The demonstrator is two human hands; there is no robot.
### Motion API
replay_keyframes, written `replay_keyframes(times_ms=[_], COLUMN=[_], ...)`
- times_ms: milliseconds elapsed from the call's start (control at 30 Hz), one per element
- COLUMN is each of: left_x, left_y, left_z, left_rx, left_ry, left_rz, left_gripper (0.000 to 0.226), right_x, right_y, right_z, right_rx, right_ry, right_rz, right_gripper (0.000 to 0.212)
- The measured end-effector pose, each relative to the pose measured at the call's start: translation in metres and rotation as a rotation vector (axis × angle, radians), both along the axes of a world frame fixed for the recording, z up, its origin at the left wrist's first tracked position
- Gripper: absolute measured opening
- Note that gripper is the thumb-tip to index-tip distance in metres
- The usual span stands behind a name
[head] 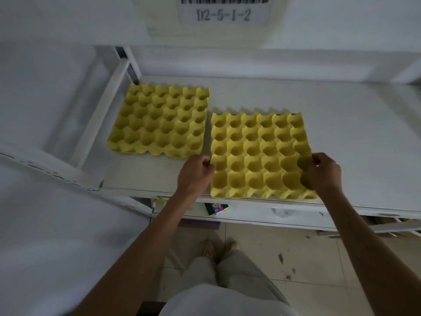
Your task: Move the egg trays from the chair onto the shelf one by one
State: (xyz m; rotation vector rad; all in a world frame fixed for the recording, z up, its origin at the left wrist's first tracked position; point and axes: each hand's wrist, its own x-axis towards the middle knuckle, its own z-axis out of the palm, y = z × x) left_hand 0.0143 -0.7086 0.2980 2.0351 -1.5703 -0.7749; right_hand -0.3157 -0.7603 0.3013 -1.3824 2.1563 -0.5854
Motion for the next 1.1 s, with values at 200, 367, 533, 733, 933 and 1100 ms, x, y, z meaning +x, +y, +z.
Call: replay_keyframes(times_ms=[200,367,533,733,933,1100], left_x=[0.029,0.074,0.092,0.098,0.098,0.098], left_y=[-0.016,-0.062,-0.07,-0.073,-0.076,-0.076], left_z=[0.002,-0.006,-0.039,-0.042,-0.044,-0.044], left_rx=[-0.361,-0.259,-0.237,-0.271,-0.271,-0.295], left_ry=[-0.276,-0.643,-0.7,-0.72,-0.706,-0.692], left_rz=[0.0,-0.057,-0.093,-0.102,-0.091,-0.09], left_gripper=[0.028,0.051,0.056,0.06,0.062,0.063], right_x=[0.027,0.051,0.061,0.085,0.107,0.106], right_y=[0.036,0.048,-0.003,-0.083,-0.146,-0.145], right_z=[-0.001,-0.022,-0.028,-0.025,-0.023,-0.021], right_rx=[-0.328,-0.195,-0.195,-0.168,-0.046,-0.043], right_ry=[0.512,0.616,0.606,0.619,0.558,0.559], right_rz=[0.448,0.703,0.654,0.618,0.655,0.665], right_gripper=[0.063,0.062,0.06,0.057,0.059,0.059])
